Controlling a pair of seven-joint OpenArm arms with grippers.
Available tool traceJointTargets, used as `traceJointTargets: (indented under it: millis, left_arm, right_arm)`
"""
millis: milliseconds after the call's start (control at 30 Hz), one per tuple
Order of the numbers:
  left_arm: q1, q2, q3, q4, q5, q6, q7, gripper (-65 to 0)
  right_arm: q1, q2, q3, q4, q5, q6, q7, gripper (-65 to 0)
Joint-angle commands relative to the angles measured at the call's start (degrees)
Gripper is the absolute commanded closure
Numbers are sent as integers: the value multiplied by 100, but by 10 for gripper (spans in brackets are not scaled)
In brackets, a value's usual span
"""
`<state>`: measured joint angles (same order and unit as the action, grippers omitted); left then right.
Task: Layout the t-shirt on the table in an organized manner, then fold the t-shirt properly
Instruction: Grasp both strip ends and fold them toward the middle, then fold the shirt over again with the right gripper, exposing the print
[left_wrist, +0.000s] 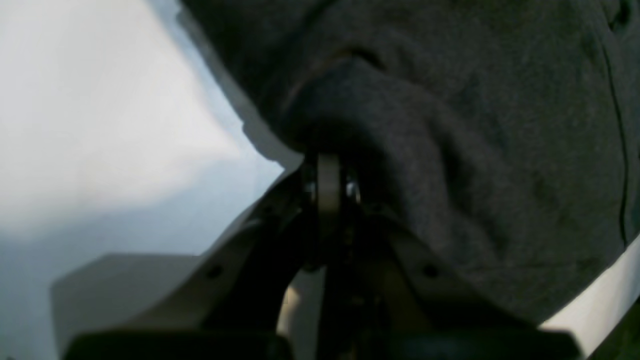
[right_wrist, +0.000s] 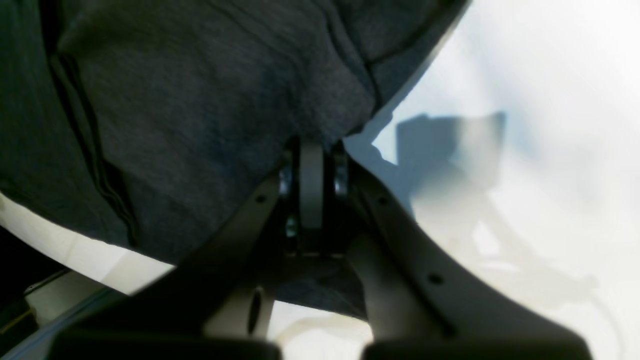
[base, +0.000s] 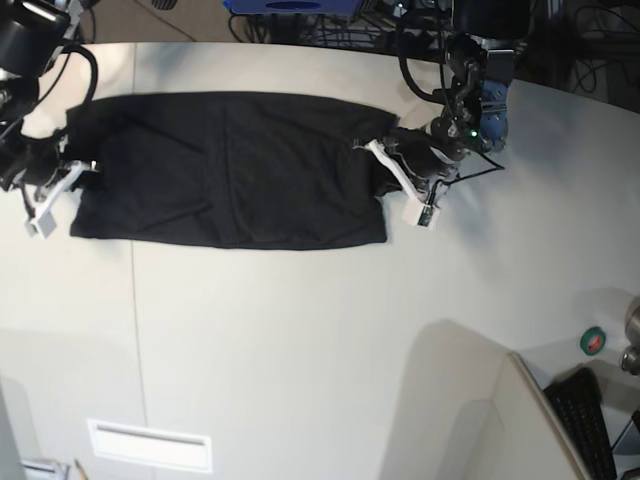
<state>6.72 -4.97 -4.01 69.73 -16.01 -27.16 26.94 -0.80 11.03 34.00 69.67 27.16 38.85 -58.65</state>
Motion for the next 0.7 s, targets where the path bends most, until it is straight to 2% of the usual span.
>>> traceJointTargets:
  millis: [0,100,167,233,333,467,667]
  left_arm:
    - [-26,-35,1,38,102,74,53,0]
    - [-8,-79,-43,169,102,74,53,0]
    - [44,-105,-60,345,102,74,53,0]
    - [176,-254,-192,495,102,74,53,0]
    - [255,-386,-456,591,102,74,62,0]
    - [361,-676,-579,574,111,74,62,0]
    - [589,-773,-896,635,111,74,62,0]
  right_arm:
    - [67,97,16,299,128,-39,68,0]
    - [-136,27,16,994,128,-259,-126,0]
    - [-180,-140,-125,1477,128,-399,-363,0]
    - [-320,-219,-345,1943,137,-514,-618,0]
    - [-505,-562,-749,2541,146,-698,-776,0]
    - [-733,-975,-1312,3033,146,-1243,-812,0]
    - [-848,-1186,-2437,3288,146,-2061,-759,0]
